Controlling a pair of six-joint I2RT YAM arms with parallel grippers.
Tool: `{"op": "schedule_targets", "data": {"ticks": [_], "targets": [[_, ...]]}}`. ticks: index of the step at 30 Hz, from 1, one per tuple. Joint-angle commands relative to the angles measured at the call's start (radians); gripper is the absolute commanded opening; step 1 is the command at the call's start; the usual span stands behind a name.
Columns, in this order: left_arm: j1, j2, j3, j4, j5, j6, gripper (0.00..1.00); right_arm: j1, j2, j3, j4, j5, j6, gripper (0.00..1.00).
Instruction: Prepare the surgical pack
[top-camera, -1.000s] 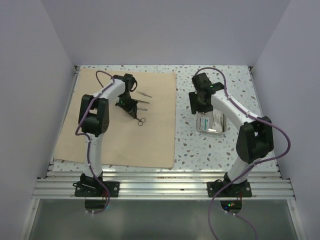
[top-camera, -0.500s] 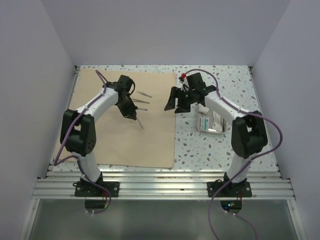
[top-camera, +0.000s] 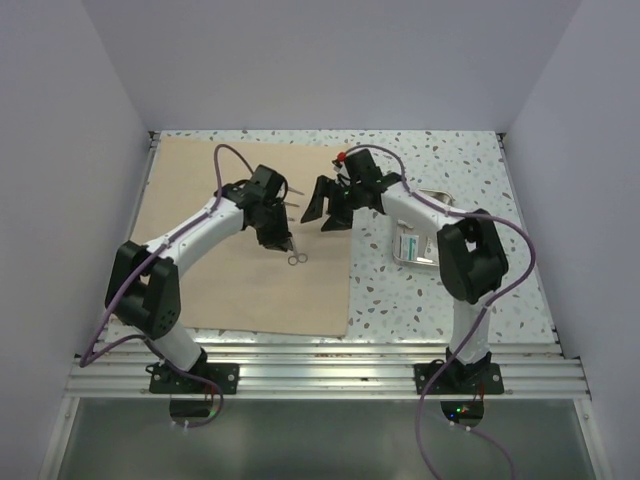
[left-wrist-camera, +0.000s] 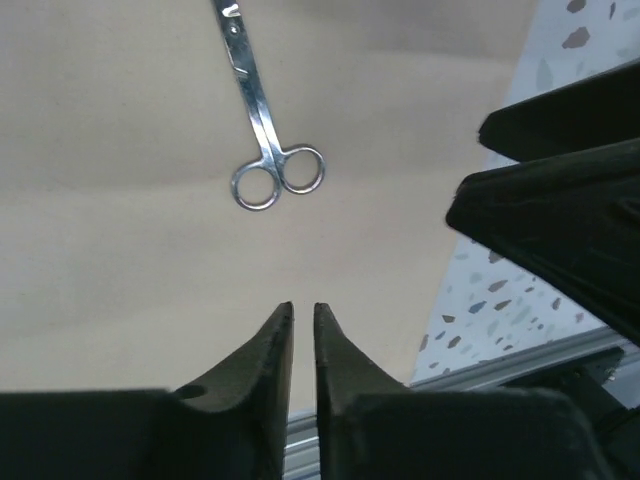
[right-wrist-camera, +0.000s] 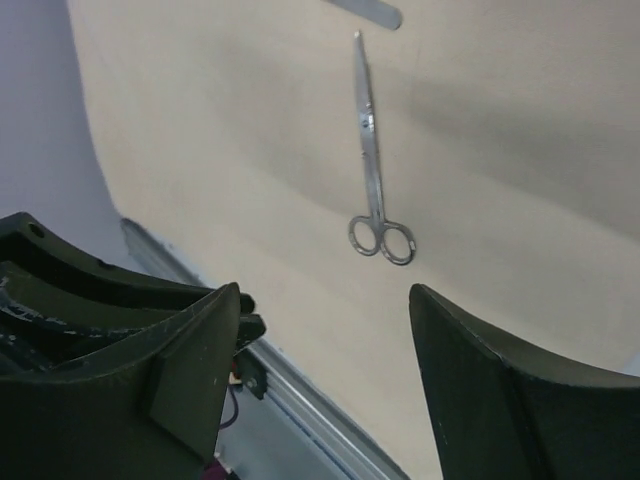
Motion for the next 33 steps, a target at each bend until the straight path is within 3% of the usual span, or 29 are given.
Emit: {"op": "schedule_targets", "data": {"ticks": [1, 3, 7, 12, 15, 33], "targets": [[0.008, 0.009, 0.07, -0.007, -0.137, 0.032, 0.28, -0.019, -0.046, 0.08, -0.221, 0.214, -0.11, 0.72], [0.008, 0.078, 0.142, -0.048, -0.186, 0.029, 0.46, -0.045, -0.099, 0.077, -0.312, 0.333, -0.135, 0.73], [0.008, 0.23, 0.3, -0.159, -0.261, -0.02, 0.58, -0.099, -0.207, 0.042, -0.425, 0.45, -0.237, 0.74], [-0.001, 0.385, 0.451, -0.266, -0.336, -0.064, 0.59, -0.198, -0.362, -0.073, -0.446, 0.445, -0.276, 0.74], [-0.01, 0.425, 0.468, -0.283, -0.352, -0.089, 0.57, -0.226, -0.427, -0.14, -0.421, 0.446, -0.293, 0.75], [-0.06, 0.55, 0.496, -0.285, -0.363, -0.195, 0.52, -0.229, -0.448, -0.222, -0.387, 0.388, -0.329, 0.74]]}}
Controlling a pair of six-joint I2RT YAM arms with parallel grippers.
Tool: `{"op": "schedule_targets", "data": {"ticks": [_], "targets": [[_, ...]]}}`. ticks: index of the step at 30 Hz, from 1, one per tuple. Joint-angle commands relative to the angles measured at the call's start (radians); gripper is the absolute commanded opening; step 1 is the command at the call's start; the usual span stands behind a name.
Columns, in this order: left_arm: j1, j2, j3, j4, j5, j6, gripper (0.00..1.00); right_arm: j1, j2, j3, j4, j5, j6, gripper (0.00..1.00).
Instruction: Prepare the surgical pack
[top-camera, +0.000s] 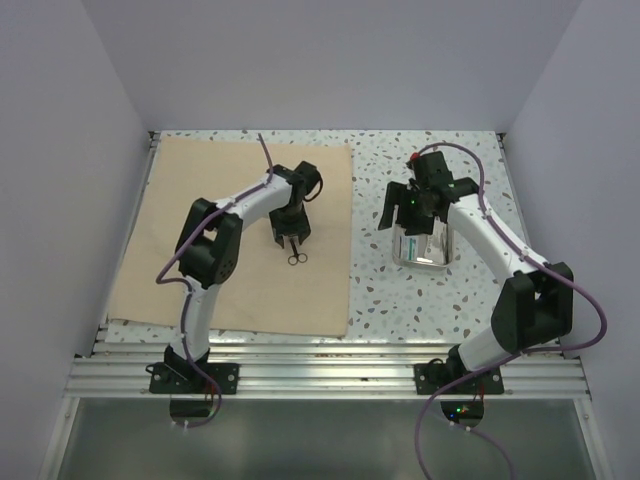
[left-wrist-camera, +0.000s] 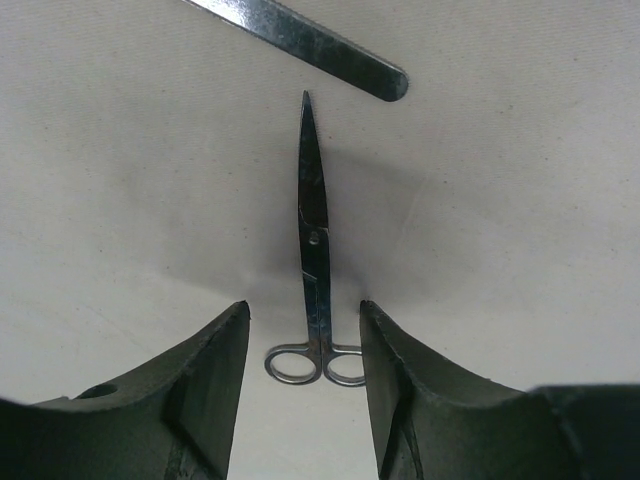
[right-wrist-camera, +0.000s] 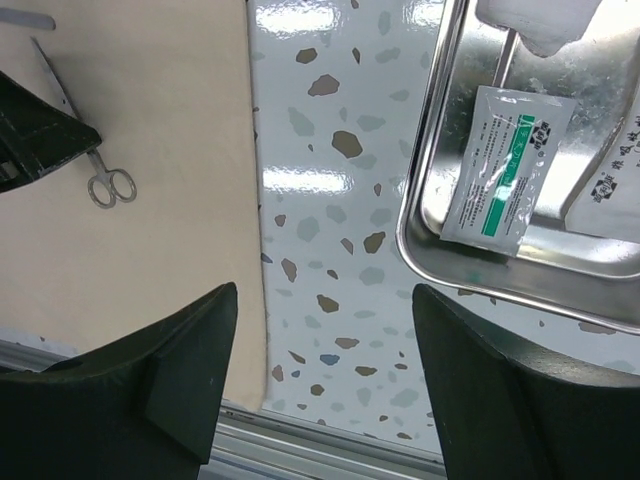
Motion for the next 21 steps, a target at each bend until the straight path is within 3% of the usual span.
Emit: {"op": "schedule_targets", "data": {"ticks": [1, 6, 9, 11, 18, 21], "targets": [[-0.009, 0.03, 0.031, -0.021, -0.041, -0.042, 0.51, 0.003, -0.009, -0.012, 0.013, -0.018, -0.028, 0.74], [-0.008, 0.053, 0.017, 0.014, -0.035, -0.033, 0.44, 0.003, -0.009, -0.013, 0.011, -0.019, -0.035, 0.74], [-0.009, 0.053, -0.007, 0.044, -0.022, -0.027, 0.37, 0.003, -0.006, -0.012, 0.013, -0.022, -0.038, 0.74], [-0.008, 0.038, -0.052, 0.09, -0.015, -0.018, 0.27, 0.002, -0.002, -0.009, 0.019, -0.024, -0.035, 0.74], [-0.001, -0.025, -0.161, 0.195, 0.009, 0.025, 0.16, 0.019, 0.041, 0.03, 0.026, -0.062, -0.023, 0.74], [0.008, -0.066, -0.195, 0.23, 0.018, 0.056, 0.06, 0.048, 0.078, 0.054, 0.048, -0.111, 0.0, 0.74]]}}
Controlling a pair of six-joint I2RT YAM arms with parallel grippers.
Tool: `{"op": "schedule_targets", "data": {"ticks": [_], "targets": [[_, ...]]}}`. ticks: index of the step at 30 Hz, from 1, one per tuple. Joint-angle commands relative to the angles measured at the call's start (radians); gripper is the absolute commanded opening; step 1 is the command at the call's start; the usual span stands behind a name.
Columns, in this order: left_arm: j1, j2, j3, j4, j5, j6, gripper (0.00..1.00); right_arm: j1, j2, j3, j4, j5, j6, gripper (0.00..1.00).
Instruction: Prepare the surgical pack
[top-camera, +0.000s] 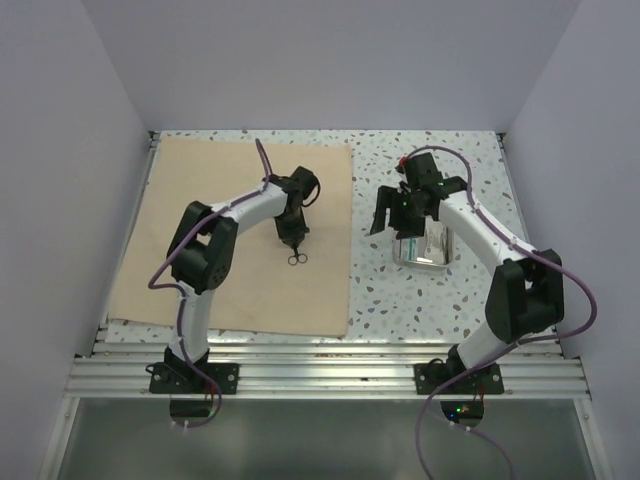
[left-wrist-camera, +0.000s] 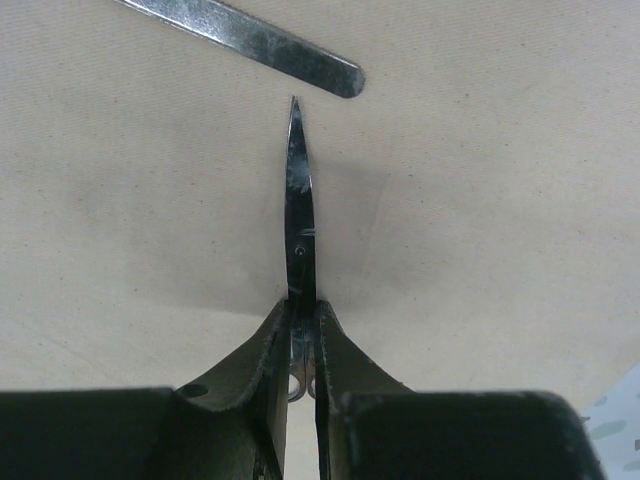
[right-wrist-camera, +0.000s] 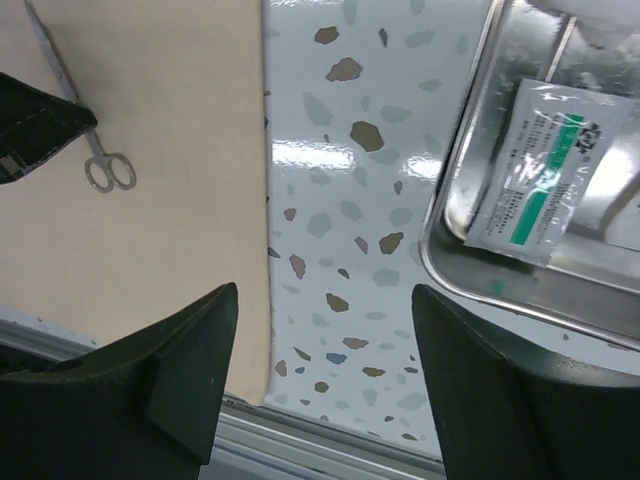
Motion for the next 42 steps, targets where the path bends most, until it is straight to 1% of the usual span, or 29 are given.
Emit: {"op": "schedule_targets", "data": {"ticks": [1, 3, 4, 5, 6, 7, 9, 10, 13, 14, 18, 22, 42], "targets": [[0.015, -0.026, -0.066, 0.063, 0.004, 0.063, 0.0, 0.037, 0.039, 0.059, 0.071, -0.1, 0.029, 0.74], [0.015, -0.048, -0.078, 0.075, 0.007, 0.087, 0.0, 0.052, 0.071, 0.042, 0.134, -0.179, 0.093, 0.73], [0.013, -0.062, -0.087, 0.083, 0.012, 0.113, 0.0, 0.06, 0.083, 0.035, 0.21, -0.238, 0.118, 0.72], [0.015, -0.089, -0.113, 0.104, 0.023, 0.126, 0.0, 0.069, 0.114, 0.025, 0.246, -0.262, 0.16, 0.72], [0.015, -0.105, -0.13, 0.118, 0.029, 0.135, 0.0, 0.092, 0.131, 0.025, 0.304, -0.272, 0.176, 0.71], [0.018, -0.134, -0.167, 0.153, 0.049, 0.159, 0.0, 0.12, 0.169, 0.044, 0.321, -0.276, 0.19, 0.71], [0.023, -0.163, -0.202, 0.181, 0.063, 0.175, 0.0, 0.141, 0.204, 0.07, 0.35, -0.27, 0.205, 0.7], [0.029, -0.189, -0.243, 0.201, 0.079, 0.191, 0.0, 0.147, 0.227, 0.09, 0.384, -0.271, 0.219, 0.69], [0.046, -0.235, -0.318, 0.279, 0.135, 0.215, 0.0, 0.163, 0.289, 0.101, 0.473, -0.288, 0.316, 0.59], [0.046, -0.247, -0.336, 0.29, 0.148, 0.218, 0.0, 0.166, 0.301, 0.102, 0.496, -0.294, 0.357, 0.58], [0.055, -0.306, -0.408, 0.354, 0.196, 0.238, 0.0, 0.197, 0.364, 0.128, 0.571, -0.303, 0.395, 0.55], [0.061, -0.346, -0.461, 0.411, 0.242, 0.248, 0.0, 0.227, 0.444, 0.169, 0.601, -0.34, 0.415, 0.53], [0.061, -0.41, -0.491, 0.437, 0.334, 0.248, 0.0, 0.309, 0.588, 0.211, 0.656, -0.386, 0.455, 0.49]]}}
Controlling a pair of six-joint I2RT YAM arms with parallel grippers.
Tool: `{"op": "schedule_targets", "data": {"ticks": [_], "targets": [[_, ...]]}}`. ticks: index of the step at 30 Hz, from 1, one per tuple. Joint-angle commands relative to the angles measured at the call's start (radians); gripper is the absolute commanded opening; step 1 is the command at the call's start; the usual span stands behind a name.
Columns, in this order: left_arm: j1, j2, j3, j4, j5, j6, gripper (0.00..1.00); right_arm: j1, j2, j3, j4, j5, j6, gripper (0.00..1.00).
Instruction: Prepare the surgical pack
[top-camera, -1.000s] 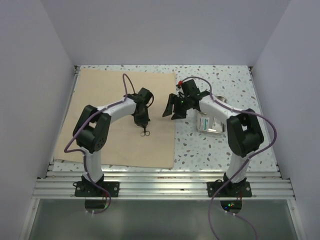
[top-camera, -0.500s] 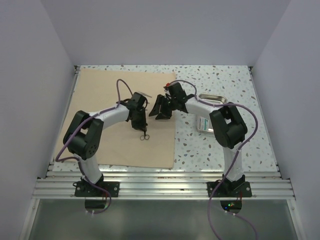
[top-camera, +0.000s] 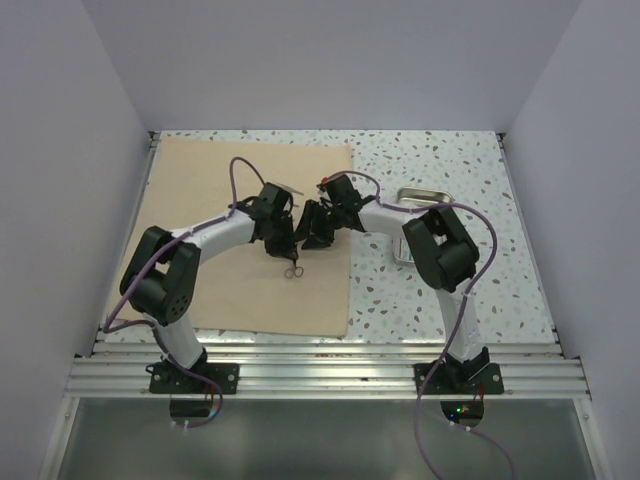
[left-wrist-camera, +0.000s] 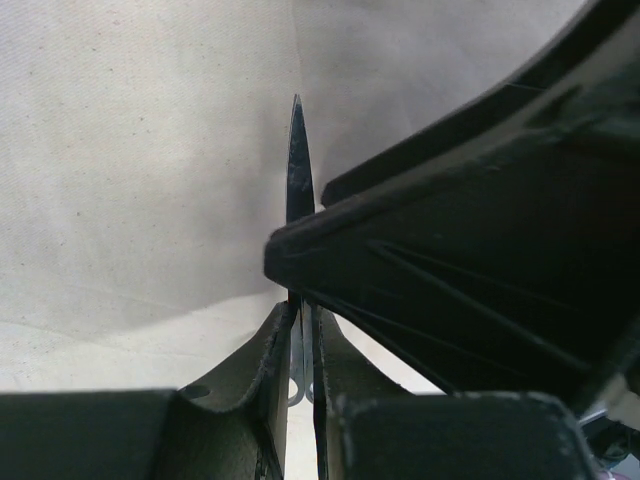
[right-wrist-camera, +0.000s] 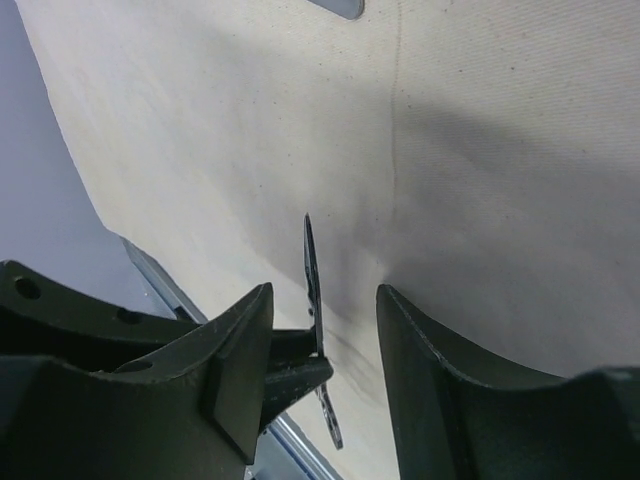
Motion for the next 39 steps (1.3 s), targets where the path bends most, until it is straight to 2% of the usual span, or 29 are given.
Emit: {"op": "schedule_targets", "data": {"ticks": [1, 3, 4, 5, 6, 7, 9, 10, 12, 13, 14, 16, 19, 21, 22, 25, 31, 34, 39], "targets": [[0.007, -0.059, -0.012, 0.043, 0.027, 0.021, 0.0, 0.021, 0.028, 0.057, 0.045, -0.031, 0.016, 0.49], [0.007, -0.068, -0.018, 0.043, 0.029, 0.023, 0.0, 0.028, 0.038, 0.075, 0.044, -0.037, 0.018, 0.44], [0.009, -0.071, -0.02, 0.041, 0.031, 0.023, 0.0, 0.03, 0.043, 0.078, 0.043, -0.04, 0.018, 0.38], [0.007, -0.076, -0.018, 0.04, 0.034, 0.026, 0.0, 0.034, 0.043, 0.086, 0.045, -0.046, 0.019, 0.28], [0.007, -0.078, -0.017, 0.041, 0.034, 0.026, 0.0, 0.034, 0.043, 0.085, 0.045, -0.049, 0.021, 0.28], [0.007, -0.081, -0.015, 0.046, 0.044, 0.025, 0.0, 0.036, 0.038, 0.081, 0.047, -0.054, 0.027, 0.18], [0.007, -0.081, 0.002, 0.045, 0.05, 0.032, 0.0, 0.034, 0.034, 0.088, 0.034, -0.067, 0.019, 0.04], [0.007, -0.078, 0.014, 0.037, 0.066, 0.038, 0.0, 0.031, 0.02, 0.094, 0.016, -0.063, -0.005, 0.0], [0.01, -0.081, 0.051, 0.023, 0.069, 0.055, 0.01, 0.019, -0.009, 0.109, -0.067, -0.035, -0.046, 0.0], [0.013, -0.085, 0.06, 0.023, 0.075, 0.061, 0.09, -0.005, -0.023, 0.114, -0.1, -0.005, -0.094, 0.0], [0.024, -0.093, 0.077, 0.025, 0.077, 0.067, 0.28, -0.022, -0.059, 0.12, -0.186, 0.014, -0.125, 0.0], [0.039, -0.114, 0.089, 0.043, 0.096, 0.093, 0.51, -0.091, -0.101, 0.143, -0.278, 0.063, -0.241, 0.0], [0.084, -0.108, 0.117, 0.066, 0.144, 0.138, 0.62, -0.213, -0.213, 0.131, -0.406, 0.103, -0.374, 0.0], [0.128, -0.073, 0.141, 0.06, 0.184, 0.172, 0.64, -0.286, -0.283, 0.105, -0.472, 0.114, -0.424, 0.0], [0.144, -0.064, 0.143, 0.064, 0.211, 0.181, 0.64, -0.362, -0.305, 0.092, -0.489, 0.117, -0.462, 0.0], [0.171, -0.027, 0.163, 0.072, 0.219, 0.233, 0.64, -0.496, -0.37, 0.031, -0.496, 0.115, -0.519, 0.0], [0.207, 0.036, 0.224, 0.035, 0.218, 0.245, 0.64, -0.669, -0.318, 0.029, -0.535, 0.1, -0.645, 0.0], [0.234, 0.076, 0.279, -0.006, 0.209, 0.238, 0.63, -0.709, -0.259, 0.009, -0.526, 0.0, -0.694, 0.0], [0.27, 0.16, 0.335, -0.05, 0.166, 0.135, 0.62, -0.725, -0.218, -0.024, -0.533, -0.041, -0.737, 0.0]]}}
